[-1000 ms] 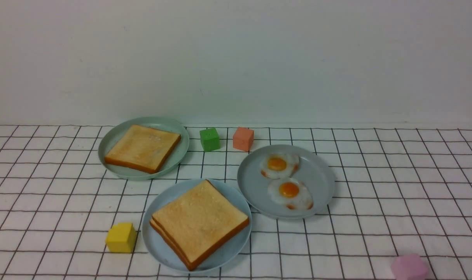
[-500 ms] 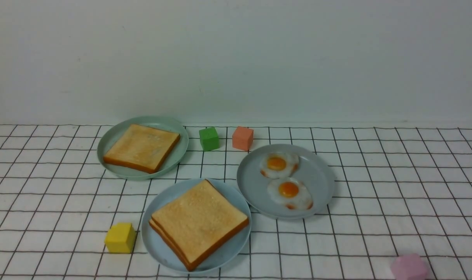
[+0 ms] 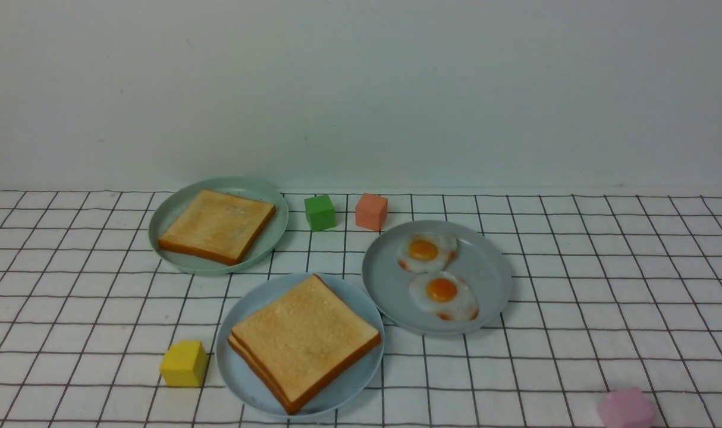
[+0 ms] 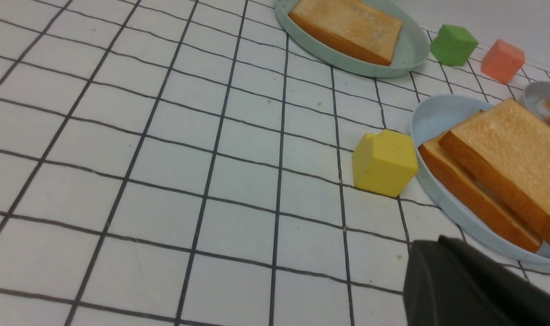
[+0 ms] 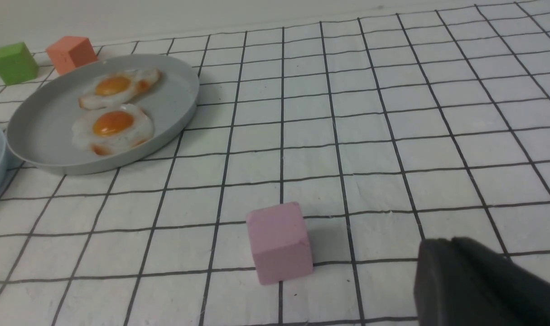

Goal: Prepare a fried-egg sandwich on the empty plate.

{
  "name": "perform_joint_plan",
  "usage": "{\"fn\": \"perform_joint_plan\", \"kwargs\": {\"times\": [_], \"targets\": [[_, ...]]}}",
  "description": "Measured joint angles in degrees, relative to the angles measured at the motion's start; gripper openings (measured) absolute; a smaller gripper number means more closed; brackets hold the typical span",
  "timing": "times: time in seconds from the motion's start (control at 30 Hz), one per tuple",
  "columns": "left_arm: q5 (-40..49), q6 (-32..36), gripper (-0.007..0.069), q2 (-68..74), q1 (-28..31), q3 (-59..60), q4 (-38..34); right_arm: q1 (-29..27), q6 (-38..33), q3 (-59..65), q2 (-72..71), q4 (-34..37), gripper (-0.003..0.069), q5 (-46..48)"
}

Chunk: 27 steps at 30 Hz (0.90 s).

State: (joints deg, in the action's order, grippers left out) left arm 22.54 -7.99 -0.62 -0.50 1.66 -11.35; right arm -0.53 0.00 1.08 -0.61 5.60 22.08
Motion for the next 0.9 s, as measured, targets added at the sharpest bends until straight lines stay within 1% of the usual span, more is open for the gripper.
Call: {"fn": "perform_joint_plan", "kwargs": {"times": [0.9], "targets": [[0.0, 0.0, -0.0006, 0.0, 0.0, 0.0, 0.0, 0.0, 0.0, 0.0, 0.0, 0.0, 0.0071, 0.0]]}}
